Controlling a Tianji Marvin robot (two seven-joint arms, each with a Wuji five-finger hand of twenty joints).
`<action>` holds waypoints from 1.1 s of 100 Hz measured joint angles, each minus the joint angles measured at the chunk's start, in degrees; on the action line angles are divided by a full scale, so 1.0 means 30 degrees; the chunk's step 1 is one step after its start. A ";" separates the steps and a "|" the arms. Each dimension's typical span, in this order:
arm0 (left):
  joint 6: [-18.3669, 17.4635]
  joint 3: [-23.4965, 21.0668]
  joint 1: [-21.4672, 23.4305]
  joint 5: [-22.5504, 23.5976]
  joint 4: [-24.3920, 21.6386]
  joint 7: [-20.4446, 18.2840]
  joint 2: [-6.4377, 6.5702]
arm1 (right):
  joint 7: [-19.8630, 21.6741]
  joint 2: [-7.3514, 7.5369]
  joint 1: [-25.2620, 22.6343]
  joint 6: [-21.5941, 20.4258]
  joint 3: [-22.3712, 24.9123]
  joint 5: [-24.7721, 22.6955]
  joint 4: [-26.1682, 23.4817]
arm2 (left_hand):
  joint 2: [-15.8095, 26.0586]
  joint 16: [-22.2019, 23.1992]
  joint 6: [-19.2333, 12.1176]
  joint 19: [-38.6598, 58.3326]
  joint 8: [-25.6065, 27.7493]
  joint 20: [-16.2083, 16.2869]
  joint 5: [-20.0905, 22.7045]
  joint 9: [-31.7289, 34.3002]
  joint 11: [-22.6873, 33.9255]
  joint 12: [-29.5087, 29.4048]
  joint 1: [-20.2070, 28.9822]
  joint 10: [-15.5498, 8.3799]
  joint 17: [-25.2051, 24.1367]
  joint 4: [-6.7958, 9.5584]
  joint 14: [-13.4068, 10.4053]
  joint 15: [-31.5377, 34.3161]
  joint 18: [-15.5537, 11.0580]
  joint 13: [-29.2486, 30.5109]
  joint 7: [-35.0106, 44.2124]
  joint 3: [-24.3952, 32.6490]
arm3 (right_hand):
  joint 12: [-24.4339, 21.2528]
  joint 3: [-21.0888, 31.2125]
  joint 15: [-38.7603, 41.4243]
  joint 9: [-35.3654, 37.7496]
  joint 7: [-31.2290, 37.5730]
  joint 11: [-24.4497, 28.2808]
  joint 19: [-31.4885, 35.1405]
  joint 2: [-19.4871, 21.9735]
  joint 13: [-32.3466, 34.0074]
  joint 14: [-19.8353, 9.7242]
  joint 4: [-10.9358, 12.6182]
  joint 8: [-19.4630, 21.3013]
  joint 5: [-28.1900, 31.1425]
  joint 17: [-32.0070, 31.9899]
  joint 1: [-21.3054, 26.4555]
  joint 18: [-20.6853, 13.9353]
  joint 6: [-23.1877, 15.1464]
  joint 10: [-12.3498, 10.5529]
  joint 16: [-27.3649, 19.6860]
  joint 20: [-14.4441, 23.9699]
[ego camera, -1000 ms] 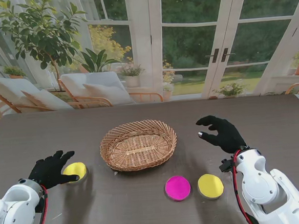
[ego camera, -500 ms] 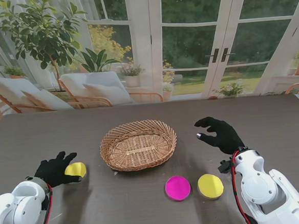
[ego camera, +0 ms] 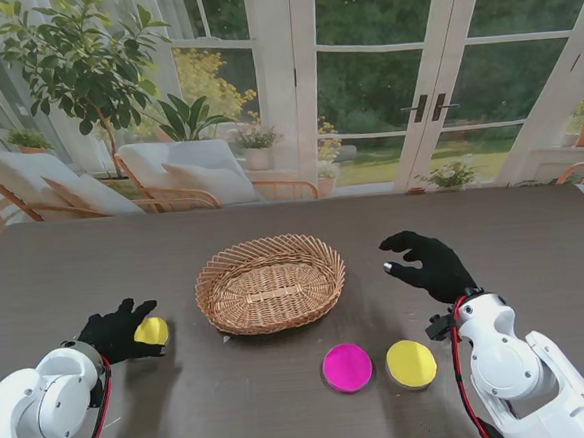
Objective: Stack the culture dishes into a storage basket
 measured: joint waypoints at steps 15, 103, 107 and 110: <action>0.0174 0.0414 -0.0413 0.0040 0.0493 0.0132 0.0025 | 0.0030 0.0004 0.0025 0.0000 -0.0026 0.0005 0.0035 | 0.0000 0.0027 0.0184 0.0008 0.0000 0.0112 0.0000 -0.0236 -0.0021 0.0000 0.0000 0.0203 -0.0004 0.0000 0.0248 0.0228 0.0480 0.0235 0.0000 0.0000 | 0.0000 0.0000 0.0002 0.0000 0.0000 0.0000 -0.0008 0.0000 0.0000 0.0000 0.0000 0.0000 0.0000 0.0000 0.0001 0.0000 0.0000 0.0005 0.0004 0.0000; 0.1569 0.1623 -0.1090 0.0838 0.1202 -0.0113 0.0072 | 0.0124 0.0007 0.0070 0.0029 -0.0024 0.0186 0.0178 | -0.0825 0.1987 -0.0234 0.4235 -0.0258 0.1922 -0.0006 0.0082 0.0209 0.0148 0.0476 -0.0058 0.0533 0.0006 0.0281 0.3864 0.0701 0.1567 -0.0008 0.0222 | 0.0000 0.0000 0.0005 0.0000 0.0000 0.0000 -0.0044 0.0000 0.0000 0.0004 0.0000 0.0000 0.0000 0.0000 0.0003 0.0000 0.0000 0.0031 0.0018 0.0003; 0.1631 0.1654 -0.1100 0.0875 0.1203 -0.0217 0.0077 | 0.0125 0.0007 0.0070 0.0029 -0.0026 0.0206 0.0184 | -0.0825 0.2196 -0.0414 0.4489 -0.0228 0.1939 -0.0007 0.0400 0.0286 0.0297 0.0476 -0.0058 0.0624 0.0007 0.0281 0.4246 0.0701 0.1595 -0.0008 0.0222 | 0.0000 0.0000 0.0005 0.0000 0.0000 0.0000 -0.0056 0.0000 0.0000 0.0005 0.0000 0.0000 0.0000 0.0000 0.0003 0.0000 0.0000 0.0031 0.0018 0.0003; 0.1658 0.1674 -0.1108 0.0905 0.1208 -0.0287 0.0081 | 0.0129 0.0007 0.0071 0.0029 -0.0028 0.0226 0.0188 | -0.0855 0.2390 -0.0453 0.4762 -0.0219 0.1967 -0.0007 0.0627 0.0364 0.0423 0.0607 -0.0058 0.0772 0.0007 0.0281 0.4492 0.0701 0.2002 -0.0009 0.0276 | 0.0000 0.0000 0.0005 0.0000 0.0000 0.0000 -0.0070 0.0000 0.0000 0.0004 0.0000 0.0000 0.0000 0.0000 0.0003 0.0000 0.0000 0.0033 0.0019 0.0002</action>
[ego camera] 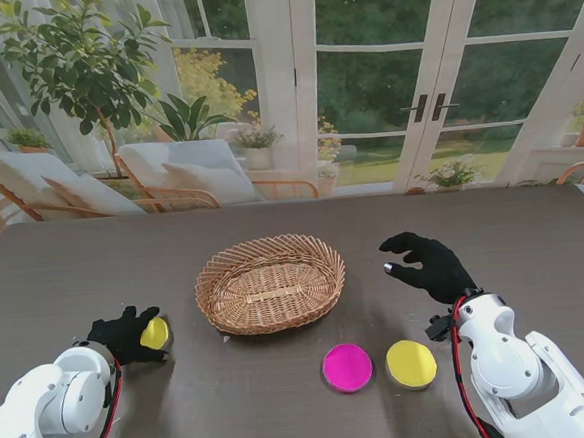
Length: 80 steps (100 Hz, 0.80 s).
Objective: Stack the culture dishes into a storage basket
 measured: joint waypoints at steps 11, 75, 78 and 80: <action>0.0071 0.0111 -0.0056 0.0053 0.0074 -0.0129 0.0024 | 0.0030 0.0001 0.0003 0.0004 -0.0013 0.0051 0.0014 | -0.0413 0.0701 -0.0240 0.1198 0.0034 0.0439 0.0000 0.0670 0.0354 0.0450 0.0582 0.0014 0.0533 0.0016 0.0000 0.1221 0.0000 0.0517 -0.0010 0.0532 | 0.0000 0.0000 0.0000 0.0000 0.0000 0.0000 -0.0136 0.0000 0.0000 0.0002 0.0000 0.0000 0.0000 0.0000 0.0001 0.0000 0.0000 0.0001 0.0002 0.0001; 0.0414 0.0958 -0.0714 0.0250 0.0554 0.0157 0.0079 | 0.0061 0.0004 0.0037 -0.0004 -0.0052 0.0136 0.0142 | -0.3552 0.3439 -0.0709 0.5771 0.0782 0.0781 0.2146 0.6140 0.1479 0.3776 0.0375 0.0591 0.4790 -0.0294 -0.1896 0.7942 -0.0576 0.4944 0.0376 0.5784 | 0.0000 0.0000 0.0000 0.0000 -0.0002 0.0000 -0.0173 0.0000 0.0000 0.0007 0.0000 0.0000 0.0000 0.0000 0.0019 0.0000 0.0000 0.0011 0.0003 0.0010; 0.0414 0.0993 -0.0755 0.0252 0.0586 0.0194 0.0080 | 0.0061 0.0004 0.0038 -0.0004 -0.0052 0.0151 0.0146 | -0.3755 0.3446 -0.0725 0.6011 0.0926 0.0730 0.2281 0.6347 0.1511 0.3837 0.0247 0.0610 0.5100 -0.0295 -0.1944 0.8135 -0.0653 0.5160 0.0447 0.6030 | 0.0000 0.0000 0.0000 0.0000 -0.0002 0.0000 -0.0173 0.0000 0.0000 0.0009 0.0000 0.0000 0.0000 0.0000 0.0020 0.0000 0.0000 0.0011 0.0003 0.0010; 0.0413 0.1015 -0.0778 0.0256 0.0605 0.0224 0.0080 | 0.0062 0.0003 0.0038 -0.0004 -0.0052 0.0158 0.0149 | -0.3988 0.3446 -0.0741 0.6219 0.0997 0.0704 0.2412 0.6526 0.1513 0.3865 0.0226 0.0622 0.5305 -0.0296 -0.1997 0.8266 -0.0679 0.5436 0.0455 0.6206 | 0.0000 0.0000 0.0000 0.0000 -0.0002 0.0000 -0.0173 0.0000 0.0000 0.0009 0.0000 0.0000 0.0000 0.0000 0.0020 0.0000 0.0000 0.0011 0.0003 0.0010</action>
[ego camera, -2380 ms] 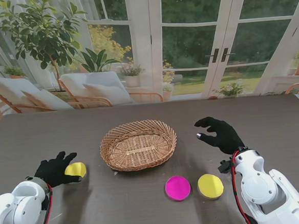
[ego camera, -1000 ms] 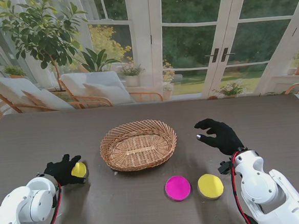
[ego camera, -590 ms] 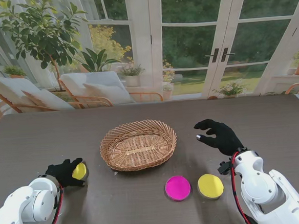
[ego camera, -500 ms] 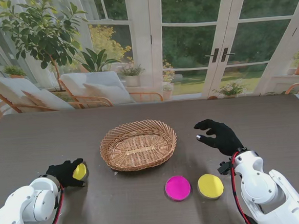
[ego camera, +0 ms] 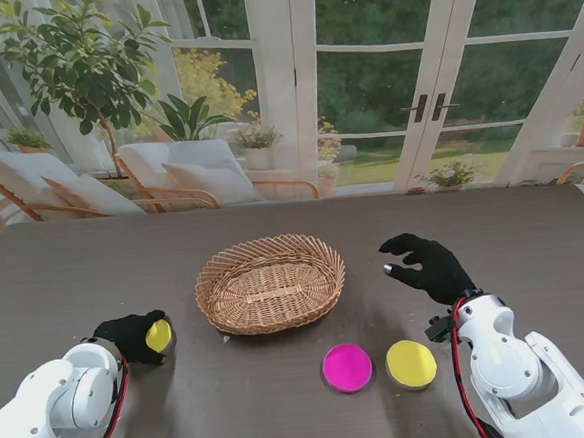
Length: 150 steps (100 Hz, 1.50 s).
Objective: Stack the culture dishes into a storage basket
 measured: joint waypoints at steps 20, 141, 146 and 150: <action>0.0051 0.0136 -0.0130 0.0012 0.0153 0.0359 -0.0002 | 0.0004 -0.0001 0.0000 0.0000 0.0002 0.0053 0.0022 | -0.0858 0.0000 -0.0154 0.1214 0.1031 -0.0738 0.0786 0.1015 0.0134 0.0823 -0.0045 0.0016 0.1860 -0.0479 -0.0268 0.1412 -0.0279 0.1487 0.0211 0.0560 | 0.0000 0.0000 0.0000 0.0000 0.0000 0.0000 -0.0005 0.0000 0.0000 0.0001 0.0000 0.0000 0.0000 0.0000 0.0003 0.0000 0.0008 0.0015 0.0000 0.0005; -0.2300 -0.3428 0.2536 -0.0940 -0.3365 0.0815 -0.0432 | 0.0138 -0.0003 0.0123 0.0090 -0.0116 0.0291 0.0207 | -0.2588 -0.0021 -0.0229 0.3822 0.3173 -0.3400 0.3062 0.3360 0.0813 0.2585 -0.0230 0.0661 0.5009 -0.1244 -0.2914 0.6089 -0.0772 0.4980 0.2171 0.1205 | 0.0000 0.0001 0.0000 0.0000 0.0000 0.0000 -0.0203 0.0000 0.0000 0.0008 0.0000 0.0000 0.0000 -0.0001 0.0010 0.0000 0.0183 0.0060 0.0000 0.0443; -0.2523 -0.3616 0.2686 -0.0913 -0.3828 0.0752 -0.0424 | 0.0139 -0.0003 0.0131 0.0091 -0.0118 0.0295 0.0218 | -0.2588 -0.0021 -0.0229 0.3824 0.3173 -0.3416 0.3125 0.3515 0.0813 0.2585 -0.0230 0.0782 0.5081 -0.1244 -0.2925 0.6186 -0.0772 0.4981 0.2219 0.1205 | 0.0000 0.0001 0.0000 0.0000 0.0000 0.0000 -0.0205 0.0000 0.0000 0.0008 0.0000 0.0000 0.0000 -0.0001 0.0010 0.0000 0.0183 0.0061 0.0000 0.0443; -0.2705 -0.3795 0.2816 -0.0909 -0.4233 0.0606 -0.0425 | 0.0140 -0.0003 0.0136 0.0091 -0.0118 0.0295 0.0223 | -0.2588 -0.0021 -0.0229 0.3824 0.3173 -0.3553 0.3139 0.3519 0.0813 0.2585 -0.0230 0.0783 0.5118 -0.1245 -0.2926 0.6194 -0.0772 0.4981 0.2310 0.1205 | 0.0000 0.0001 0.0000 0.0000 0.0000 0.0000 -0.0205 0.0000 0.0000 0.0008 0.0000 0.0000 0.0000 -0.0001 0.0010 0.0000 0.0183 0.0061 0.0000 0.0443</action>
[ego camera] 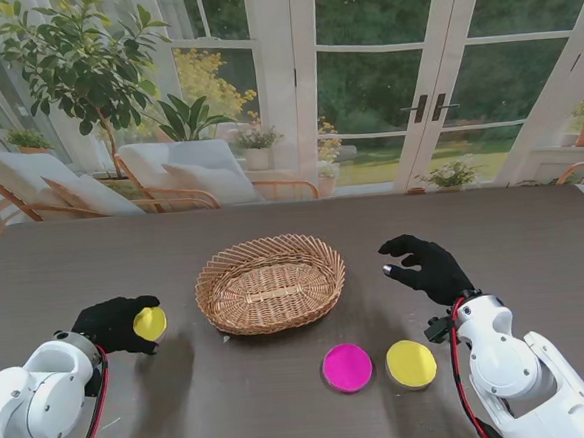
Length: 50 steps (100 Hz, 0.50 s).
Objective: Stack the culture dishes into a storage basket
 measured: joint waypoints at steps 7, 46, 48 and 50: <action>-0.0367 -0.0357 0.0234 -0.0047 -0.0790 -0.0481 0.0000 | 0.0018 0.0000 0.0006 0.0000 0.0000 0.0001 0.0008 | 0.0000 0.0000 0.0000 0.0000 0.0000 -0.0067 0.0156 0.0020 0.0000 0.0000 0.0000 0.0001 0.0011 0.0000 -0.0001 0.0055 0.0000 0.0000 0.0007 0.0000 | 0.0000 0.0000 0.0000 0.0000 0.0000 0.0000 -0.0002 0.0000 0.0000 0.0000 0.0000 0.0000 0.0000 -0.0001 0.0000 0.0000 0.0002 0.0003 0.0000 0.0000; -0.2581 -0.1209 0.0952 -0.1349 -0.4225 -0.1619 0.0121 | 0.0025 0.0000 0.0012 -0.0010 0.0048 0.0005 0.0013 | 0.0000 0.0000 0.0000 0.0000 0.0001 -0.0119 0.0726 0.0232 0.0000 0.0000 0.0000 0.0052 0.0013 0.0000 -0.0084 0.0229 0.0000 0.0021 0.0027 0.0000 | 0.0000 0.0000 0.0001 0.0000 0.0000 0.0000 -0.0010 0.0000 0.0000 0.0001 0.0000 0.0000 0.0000 -0.0001 0.0001 0.0000 0.0009 0.0011 0.0000 0.0004; -0.2695 -0.1176 0.0949 -0.1369 -0.4312 -0.1614 0.0128 | 0.0023 0.0000 0.0012 -0.0015 0.0050 0.0007 0.0013 | 0.0000 0.0000 0.0000 0.0000 0.0003 -0.0125 0.0763 0.0233 0.0000 0.0000 0.0000 0.0052 0.0013 0.0000 -0.0086 0.0229 0.0000 0.0021 0.0033 0.0000 | 0.0000 0.0000 0.0001 0.0000 0.0000 0.0000 -0.0011 0.0000 0.0000 0.0001 0.0000 0.0000 0.0000 -0.0001 0.0001 0.0000 0.0009 0.0011 0.0000 0.0004; -0.2782 -0.1129 0.0943 -0.1386 -0.4390 -0.1600 0.0137 | 0.0022 0.0000 0.0012 -0.0020 0.0052 0.0013 0.0013 | 0.0000 0.0000 0.0000 0.0000 0.0003 -0.0168 0.0807 0.0237 0.0000 0.0000 0.0000 0.0052 0.0012 0.0000 -0.0087 0.0229 0.0000 0.0021 0.0038 0.0000 | 0.0000 0.0000 0.0001 0.0000 0.0000 0.0000 -0.0011 0.0000 0.0000 0.0001 0.0000 0.0000 0.0000 -0.0001 0.0001 0.0000 0.0009 0.0012 0.0000 0.0004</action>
